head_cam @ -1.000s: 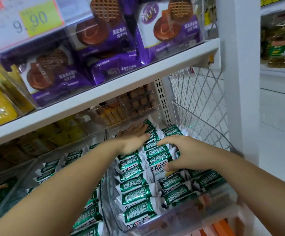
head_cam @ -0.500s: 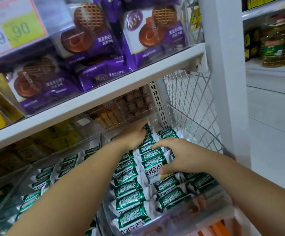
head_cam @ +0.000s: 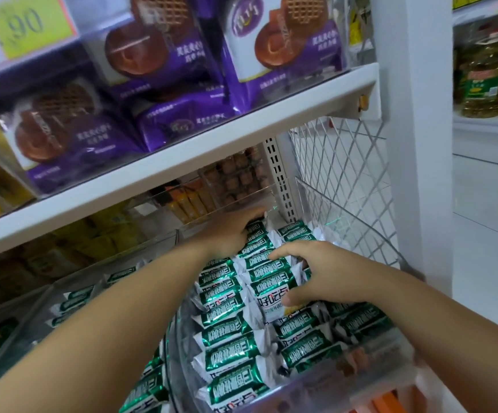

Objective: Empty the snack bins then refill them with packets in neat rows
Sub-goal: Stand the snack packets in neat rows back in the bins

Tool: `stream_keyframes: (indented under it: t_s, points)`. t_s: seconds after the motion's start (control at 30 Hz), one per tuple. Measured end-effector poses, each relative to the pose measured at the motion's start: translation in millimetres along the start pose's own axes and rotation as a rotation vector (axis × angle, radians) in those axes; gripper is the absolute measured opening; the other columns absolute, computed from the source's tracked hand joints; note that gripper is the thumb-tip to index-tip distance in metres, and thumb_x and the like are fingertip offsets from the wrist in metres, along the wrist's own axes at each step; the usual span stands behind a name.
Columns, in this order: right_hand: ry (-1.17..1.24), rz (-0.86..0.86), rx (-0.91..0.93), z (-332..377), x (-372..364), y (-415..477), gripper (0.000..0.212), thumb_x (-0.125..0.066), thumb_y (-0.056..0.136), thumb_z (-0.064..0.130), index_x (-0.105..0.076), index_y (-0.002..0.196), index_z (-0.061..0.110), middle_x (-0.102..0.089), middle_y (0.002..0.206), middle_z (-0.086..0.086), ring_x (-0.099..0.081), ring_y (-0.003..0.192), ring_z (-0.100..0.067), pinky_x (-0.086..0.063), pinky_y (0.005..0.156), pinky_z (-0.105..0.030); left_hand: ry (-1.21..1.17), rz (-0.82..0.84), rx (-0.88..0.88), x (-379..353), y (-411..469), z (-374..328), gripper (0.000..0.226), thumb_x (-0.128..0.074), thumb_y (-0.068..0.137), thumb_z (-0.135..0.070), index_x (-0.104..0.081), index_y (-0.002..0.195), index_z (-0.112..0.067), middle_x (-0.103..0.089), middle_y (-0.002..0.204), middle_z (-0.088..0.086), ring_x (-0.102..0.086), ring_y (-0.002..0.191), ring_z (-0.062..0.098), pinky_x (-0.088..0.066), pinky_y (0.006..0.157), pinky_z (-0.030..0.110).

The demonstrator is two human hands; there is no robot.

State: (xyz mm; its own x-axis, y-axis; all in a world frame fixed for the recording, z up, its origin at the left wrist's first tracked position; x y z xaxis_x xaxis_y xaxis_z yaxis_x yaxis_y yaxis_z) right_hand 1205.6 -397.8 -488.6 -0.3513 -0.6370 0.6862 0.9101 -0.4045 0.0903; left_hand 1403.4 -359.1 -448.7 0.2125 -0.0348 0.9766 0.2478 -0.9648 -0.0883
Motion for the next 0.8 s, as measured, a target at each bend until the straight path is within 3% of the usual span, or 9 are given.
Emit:
stream_keyframes:
  t_s: [0.07, 0.17, 0.27, 0.33, 0.4, 0.63, 0.7, 0.73, 0.8]
  points:
    - [0.004, 0.004, -0.003, 1, 1, 0, 0.069, -0.077, 0.077, 0.037, -0.042, 0.136, 0.042, -0.034, 0.149, 0.016, -0.034, 0.133, -0.003, -0.029, 0.096, -0.018, -0.013, -0.043, 0.001, 1, -4, -4, 0.073, -0.034, 0.095, 0.006, -0.027, 0.145, -0.046, -0.031, 0.148, -0.015, -0.06, 0.108, 0.018, -0.054, 0.081, 0.031]
    - [-0.023, 0.007, -0.01, 3, 1, 1, 0.069, -0.077, 0.077, 0.038, -0.041, 0.136, 0.042, -0.034, 0.149, 0.016, -0.035, 0.132, -0.004, -0.031, 0.098, -0.019, -0.056, -0.145, -0.02, 5, -20, -13, 0.056, -0.036, 0.098, 0.001, -0.037, 0.145, -0.03, -0.027, 0.155, -0.005, -0.029, 0.14, 0.015, -0.028, 0.103, 0.02]
    - [-0.027, 0.019, -0.016, 3, 0, 1, 0.069, -0.075, 0.079, 0.036, -0.039, 0.137, 0.042, -0.035, 0.149, 0.011, -0.041, 0.13, -0.01, -0.037, 0.101, -0.027, -0.07, -0.047, -0.052, 12, -53, -22, 0.043, -0.036, 0.104, -0.02, -0.033, 0.147, -0.025, -0.028, 0.155, -0.005, -0.024, 0.141, 0.01, -0.017, 0.099, 0.01]
    - [-0.023, 0.033, -0.017, 4, -1, 1, 0.066, -0.074, 0.08, 0.035, -0.038, 0.135, 0.041, -0.038, 0.146, 0.009, -0.05, 0.122, -0.014, -0.042, 0.099, -0.032, -0.087, 0.063, -0.039, 10, -77, -27, 0.046, -0.04, 0.102, -0.032, -0.034, 0.147, -0.027, -0.031, 0.153, -0.008, -0.029, 0.137, 0.007, -0.019, 0.095, 0.007]
    - [-0.03, 0.03, -0.016, 6, 1, 0, 0.062, -0.074, 0.08, 0.034, -0.038, 0.13, 0.041, -0.043, 0.14, 0.007, -0.054, 0.114, -0.016, -0.045, 0.095, -0.035, -0.066, 0.082, -0.052, 5, -98, -31, 0.049, -0.052, 0.095, -0.042, -0.04, 0.141, -0.031, -0.037, 0.145, -0.012, -0.037, 0.13, 0.004, -0.026, 0.101, 0.014]
    - [-0.018, 0.05, -0.026, 15, 2, -5, 0.053, -0.071, 0.083, 0.025, -0.04, 0.124, 0.039, -0.04, 0.135, 0.008, -0.05, 0.112, -0.009, -0.045, 0.091, -0.029, -0.148, -0.071, 0.048, -4, -107, -30, 0.028, -0.063, 0.08, -0.058, -0.056, 0.102, -0.041, -0.054, 0.115, -0.013, -0.053, 0.107, 0.009, -0.043, 0.097, 0.035]
    - [0.024, 0.058, -0.034, 14, 2, -4, 0.046, -0.068, 0.085, 0.019, -0.043, 0.119, 0.037, -0.053, 0.111, 0.005, -0.061, 0.081, -0.002, -0.049, 0.068, -0.019, -0.108, -0.076, 0.056, -6, -107, -32, 0.028, -0.065, 0.078, -0.059, -0.055, 0.099, -0.043, -0.053, 0.114, -0.014, -0.051, 0.108, 0.008, -0.043, 0.098, 0.037]
    - [0.055, 0.068, -0.048, 12, 3, -3, 0.043, -0.066, 0.085, 0.015, -0.045, 0.117, 0.035, -0.056, 0.092, 0.003, -0.056, 0.059, -0.001, -0.043, 0.054, -0.017, -0.089, -0.08, 0.061, -7, -106, -32, 0.027, -0.067, 0.077, -0.057, -0.055, 0.098, -0.044, -0.052, 0.113, -0.015, -0.051, 0.108, 0.009, -0.042, 0.098, 0.039]
    - [0.097, 0.08, -0.078, 10, 4, -3, 0.039, -0.063, 0.084, 0.013, -0.049, 0.11, 0.039, -0.058, 0.075, -0.006, -0.046, 0.047, -0.01, -0.035, 0.047, -0.021, -0.076, -0.084, 0.076, -7, -105, -31, 0.026, -0.069, 0.077, -0.055, -0.056, 0.096, -0.043, -0.051, 0.109, -0.016, -0.052, 0.106, 0.009, -0.042, 0.098, 0.039]
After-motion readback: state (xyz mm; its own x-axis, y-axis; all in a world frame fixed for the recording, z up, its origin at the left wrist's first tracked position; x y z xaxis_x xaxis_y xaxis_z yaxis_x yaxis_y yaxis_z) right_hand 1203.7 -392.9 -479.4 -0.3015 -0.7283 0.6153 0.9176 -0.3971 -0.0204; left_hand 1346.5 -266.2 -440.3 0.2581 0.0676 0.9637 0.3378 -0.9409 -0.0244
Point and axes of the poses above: each hand's wrist, its own y-axis towards the middle knuckle, its own x-axis out of the back of the hand, z = x × y, the point moved 1 cm from there along y, towards the middle knuckle
